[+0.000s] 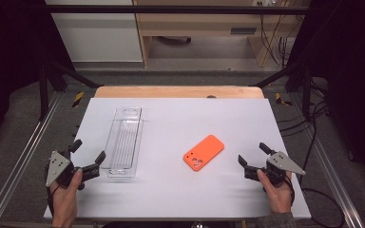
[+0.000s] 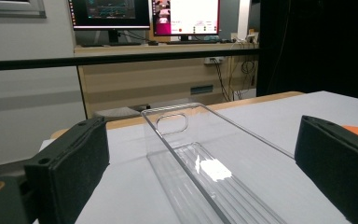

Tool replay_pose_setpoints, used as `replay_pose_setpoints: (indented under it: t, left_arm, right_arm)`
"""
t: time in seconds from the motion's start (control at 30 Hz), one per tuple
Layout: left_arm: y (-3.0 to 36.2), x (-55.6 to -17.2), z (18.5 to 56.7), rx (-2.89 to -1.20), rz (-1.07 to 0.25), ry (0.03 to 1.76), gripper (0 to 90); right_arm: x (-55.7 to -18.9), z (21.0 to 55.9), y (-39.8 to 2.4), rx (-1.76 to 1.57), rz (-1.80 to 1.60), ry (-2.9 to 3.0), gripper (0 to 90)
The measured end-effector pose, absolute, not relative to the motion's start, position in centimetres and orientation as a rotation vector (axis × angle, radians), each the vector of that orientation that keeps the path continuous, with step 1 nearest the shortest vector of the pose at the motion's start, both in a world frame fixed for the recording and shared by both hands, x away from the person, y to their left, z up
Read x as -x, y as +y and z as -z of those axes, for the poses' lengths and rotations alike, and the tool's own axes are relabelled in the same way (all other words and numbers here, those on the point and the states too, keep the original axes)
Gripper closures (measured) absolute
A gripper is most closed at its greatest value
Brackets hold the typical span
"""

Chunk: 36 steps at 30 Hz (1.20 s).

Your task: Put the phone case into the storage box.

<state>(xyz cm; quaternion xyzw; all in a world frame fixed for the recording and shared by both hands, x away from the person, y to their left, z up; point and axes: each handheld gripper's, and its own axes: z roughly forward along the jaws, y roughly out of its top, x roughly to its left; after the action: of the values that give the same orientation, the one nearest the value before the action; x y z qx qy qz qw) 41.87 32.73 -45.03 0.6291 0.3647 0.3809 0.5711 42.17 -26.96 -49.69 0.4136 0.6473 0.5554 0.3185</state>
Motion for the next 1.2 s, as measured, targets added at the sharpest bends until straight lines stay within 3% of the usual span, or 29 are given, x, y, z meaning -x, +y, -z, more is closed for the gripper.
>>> replay_pose_setpoints:
  t: [0.6,1.2]
  left_arm:
    - [32.8,-41.4,45.0,-1.484,-0.903,0.858,2.9]
    - [32.8,-41.3,45.0,-1.486,-0.899,0.864,2.9]
  right_arm:
    - [-42.5,48.9,-26.1,-1.121,-1.437,1.724,5.8]
    - [-46.8,43.8,-25.0,-1.128,-1.289,1.871,11.2]
